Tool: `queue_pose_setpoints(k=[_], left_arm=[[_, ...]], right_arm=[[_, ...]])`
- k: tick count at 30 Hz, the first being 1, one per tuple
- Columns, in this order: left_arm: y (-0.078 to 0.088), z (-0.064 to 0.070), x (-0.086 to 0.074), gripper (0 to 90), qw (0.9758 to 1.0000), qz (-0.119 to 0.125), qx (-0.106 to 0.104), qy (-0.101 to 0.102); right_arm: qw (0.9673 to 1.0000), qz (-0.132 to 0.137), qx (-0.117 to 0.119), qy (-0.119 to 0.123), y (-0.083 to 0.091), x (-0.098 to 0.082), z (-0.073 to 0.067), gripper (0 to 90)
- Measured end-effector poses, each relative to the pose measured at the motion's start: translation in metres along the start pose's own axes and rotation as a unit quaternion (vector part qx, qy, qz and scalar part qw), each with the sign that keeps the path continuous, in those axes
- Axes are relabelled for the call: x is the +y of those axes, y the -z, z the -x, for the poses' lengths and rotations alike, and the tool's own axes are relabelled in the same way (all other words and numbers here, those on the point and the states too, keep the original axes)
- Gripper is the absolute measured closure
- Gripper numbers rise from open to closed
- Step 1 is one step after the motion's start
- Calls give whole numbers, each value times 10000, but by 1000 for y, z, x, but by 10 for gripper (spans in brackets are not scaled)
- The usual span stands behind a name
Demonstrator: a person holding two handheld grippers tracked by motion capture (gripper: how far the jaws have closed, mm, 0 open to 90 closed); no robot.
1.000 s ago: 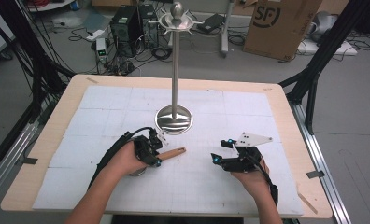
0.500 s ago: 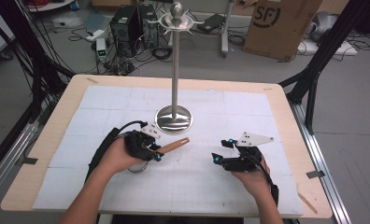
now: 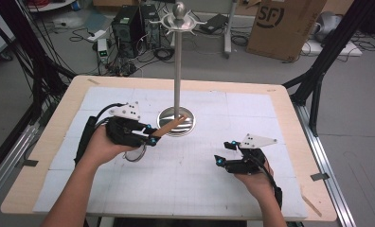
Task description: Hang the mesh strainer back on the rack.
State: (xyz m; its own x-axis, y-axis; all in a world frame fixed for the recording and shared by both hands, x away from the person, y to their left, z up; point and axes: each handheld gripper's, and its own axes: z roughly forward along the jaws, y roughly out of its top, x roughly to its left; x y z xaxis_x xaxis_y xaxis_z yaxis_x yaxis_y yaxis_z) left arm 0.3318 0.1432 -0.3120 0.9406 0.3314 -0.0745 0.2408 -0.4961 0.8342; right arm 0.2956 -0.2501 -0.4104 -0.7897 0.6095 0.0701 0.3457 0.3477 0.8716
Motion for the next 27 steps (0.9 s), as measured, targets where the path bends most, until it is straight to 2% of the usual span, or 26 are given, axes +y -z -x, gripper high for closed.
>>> queue_pose_setpoints(k=[4,6,14,18,21,27], left_arm=[[7,-6,10,687,10000,93,-14,-9],[14,-9,18,687,9999,134,39,-45],[42,-15,47,687,9981,544,235,-151],[52,-17,57,687,9974,629,273,-208],[57,-19,64,687,9967,712,317,-225],[66,-23,74,687,9937,1056,299,-214]], right_arm=[[10000,-16,17,-9,-1,0,-1,335],[10000,-17,15,-5,-1,0,-1,335],[10000,6,5,17,-1,0,0,335],[10000,1,19,0,-1,0,0,335],[10000,9,14,9,0,0,0,335],[10000,-2,13,-16,0,0,0,335]])
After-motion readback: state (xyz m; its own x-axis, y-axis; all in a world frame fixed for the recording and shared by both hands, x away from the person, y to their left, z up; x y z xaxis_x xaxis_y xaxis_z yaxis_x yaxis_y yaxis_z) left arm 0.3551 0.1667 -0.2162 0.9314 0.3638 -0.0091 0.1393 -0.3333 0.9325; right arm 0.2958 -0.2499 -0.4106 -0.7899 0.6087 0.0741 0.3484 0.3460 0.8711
